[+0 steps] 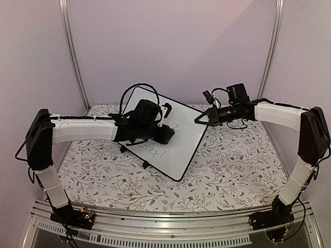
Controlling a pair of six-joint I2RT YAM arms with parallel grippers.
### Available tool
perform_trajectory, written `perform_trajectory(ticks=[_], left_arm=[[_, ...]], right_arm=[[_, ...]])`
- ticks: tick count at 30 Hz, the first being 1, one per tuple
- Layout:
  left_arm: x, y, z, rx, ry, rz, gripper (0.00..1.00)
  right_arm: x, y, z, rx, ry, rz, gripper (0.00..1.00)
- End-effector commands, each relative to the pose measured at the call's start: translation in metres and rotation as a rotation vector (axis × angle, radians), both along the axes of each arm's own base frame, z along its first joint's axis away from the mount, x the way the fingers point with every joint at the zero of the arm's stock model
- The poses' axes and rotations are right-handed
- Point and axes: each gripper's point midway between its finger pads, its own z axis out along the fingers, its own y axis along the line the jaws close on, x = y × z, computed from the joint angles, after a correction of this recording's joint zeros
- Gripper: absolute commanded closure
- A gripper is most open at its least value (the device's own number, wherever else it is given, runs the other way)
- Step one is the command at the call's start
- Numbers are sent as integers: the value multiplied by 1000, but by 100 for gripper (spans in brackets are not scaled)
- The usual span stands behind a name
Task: Erase the whiteboard
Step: Erase the center of the whiteboard.
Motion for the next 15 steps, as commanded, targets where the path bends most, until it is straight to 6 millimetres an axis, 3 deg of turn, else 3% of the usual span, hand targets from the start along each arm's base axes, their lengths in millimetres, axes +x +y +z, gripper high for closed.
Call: perform_trajectory(ticks=[1, 8, 15], left_arm=[[15, -24, -7, 35, -25, -34, 100], [21, -30, -9, 38, -25, -37, 100], [-10, -5, -35, 49, 53, -19, 100]], right_arm=[[-56, 26, -53, -96, 162, 152, 100], [-57, 25, -56, -100, 164, 153, 100], [-57, 26, -61, -95, 167, 159, 100]])
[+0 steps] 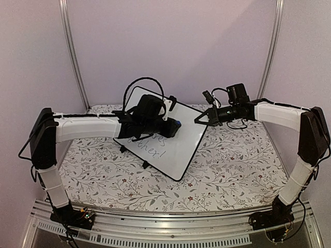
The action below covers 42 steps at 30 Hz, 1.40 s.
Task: Erase the whiteboard
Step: Erase the center of the whiteboard.
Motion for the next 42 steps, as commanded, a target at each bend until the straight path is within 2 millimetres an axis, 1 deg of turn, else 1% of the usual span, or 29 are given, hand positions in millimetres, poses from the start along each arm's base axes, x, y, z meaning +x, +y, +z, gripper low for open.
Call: perform_trajectory(ticks=[1, 4, 7, 9, 11, 14, 16, 20, 23, 25, 28, 31, 34, 36, 39, 42], left_arm=[[-32, 26, -68, 117, 140, 6, 100], [-41, 35, -78, 140, 151, 18, 100], [-42, 36, -79, 138, 153, 20, 100], [-39, 31, -76, 131, 147, 14, 100], [-34, 23, -70, 119, 133, 5, 100], [-23, 6, -54, 95, 98, -15, 100], [-16, -1, -48, 99, 75, -21, 100], [-7, -4, -46, 117, 51, -11, 100], [-9, -1, -49, 122, 58, -5, 100], [-12, 6, -53, 130, 69, 6, 100], [-17, 22, -60, 146, 81, 40, 100], [-17, 45, -67, 161, 96, 89, 100], [-8, 71, -70, 169, 108, 148, 100], [1, 86, -60, 164, 89, 181, 100], [16, 104, -38, 144, 49, 222, 100], [28, 120, -21, 131, 18, 254, 100]], right_arm=[[-57, 26, -61, -94, 172, 157, 100], [-57, 27, -63, -90, 176, 159, 100], [-56, 28, -63, -87, 178, 160, 100], [-55, 28, -63, -87, 180, 159, 100], [-55, 28, -63, -85, 177, 158, 100], [-55, 28, -63, -88, 180, 156, 100], [-55, 28, -63, -88, 178, 157, 100], [-57, 27, -64, -91, 183, 155, 100], [-58, 26, -65, -93, 184, 155, 100], [-58, 26, -66, -93, 186, 156, 100], [-58, 26, -66, -90, 184, 158, 100], [-58, 27, -66, -86, 185, 159, 100], [-57, 28, -66, -82, 186, 161, 100], [-58, 28, -68, -84, 192, 161, 100], [-60, 28, -66, -87, 190, 160, 100], [-61, 26, -65, -92, 188, 155, 100]])
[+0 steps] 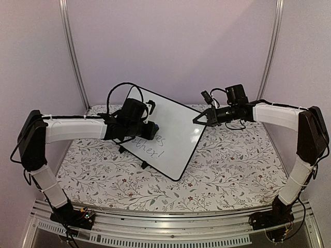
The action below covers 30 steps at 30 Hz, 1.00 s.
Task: Erase the whiteboard
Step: Erase the center of the whiteboard.
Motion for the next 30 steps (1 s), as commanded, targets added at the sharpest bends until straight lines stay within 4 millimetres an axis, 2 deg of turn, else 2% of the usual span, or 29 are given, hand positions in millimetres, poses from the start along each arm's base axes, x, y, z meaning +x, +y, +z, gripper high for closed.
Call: perform_trajectory(ticks=[1, 6, 16, 20, 23, 30], left_arm=[[22, 43, 20, 35, -48, 99, 100], [30, 69, 34, 20, -64, 145, 100], [27, 130, 40, 1, -40, 268, 100], [29, 151, 41, -3, -30, 336, 100], [31, 162, 43, 3, -26, 372, 100], [32, 171, 45, 6, -24, 389, 100]], right_arm=[[-63, 21, -63, -115, 197, 136, 100], [-66, 18, -62, -123, 195, 130, 100], [-57, 21, -51, -128, 173, 122, 100], [-50, 23, -48, -137, 172, 112, 88], [-48, 24, -47, -137, 175, 108, 83], [-40, 23, -34, -127, 167, 89, 73]])
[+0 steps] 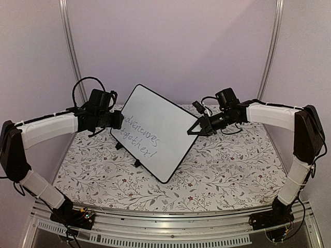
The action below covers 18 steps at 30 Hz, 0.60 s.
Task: Erase the whiteboard
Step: Erase the center of the whiteboard.
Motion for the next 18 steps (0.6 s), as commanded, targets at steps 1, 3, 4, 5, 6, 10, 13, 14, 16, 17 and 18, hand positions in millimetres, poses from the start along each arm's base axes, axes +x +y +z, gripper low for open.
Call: perform_trajectory(ticks=[1, 3, 4, 5, 6, 10, 13, 14, 16, 17, 18], left_arm=[[-2, 10, 8, -6, -10, 25, 100], [-3, 10, 8, -8, -9, 26, 100], [-3, 11, 8, -7, -10, 27, 100], [-3, 11, 9, -7, -12, 29, 100], [-3, 13, 9, -6, -13, 32, 100], [-3, 15, 9, -7, -15, 37, 100], [-3, 17, 10, -10, -18, 42, 100], [-3, 18, 10, -11, -18, 44, 100], [-4, 19, 11, -12, -21, 47, 100], [-4, 19, 12, -13, -23, 49, 100], [-4, 21, 13, -13, -25, 55, 100]], right_arm=[[-4, 2, -6, -36, 42, 3, 71], [0, 0, 1, -30, 34, -11, 67], [1, -1, 7, -24, 24, -18, 65], [3, -2, 11, -23, 11, -26, 62], [5, -4, 16, -23, -3, -38, 58], [8, -8, 34, -17, -54, -68, 51], [9, -9, 42, -6, -76, -87, 48], [9, -10, 44, -2, -82, -94, 47], [8, -11, 47, 7, -89, -112, 45], [9, -12, 51, 20, -106, -122, 44], [8, -13, 56, 34, -121, -135, 43]])
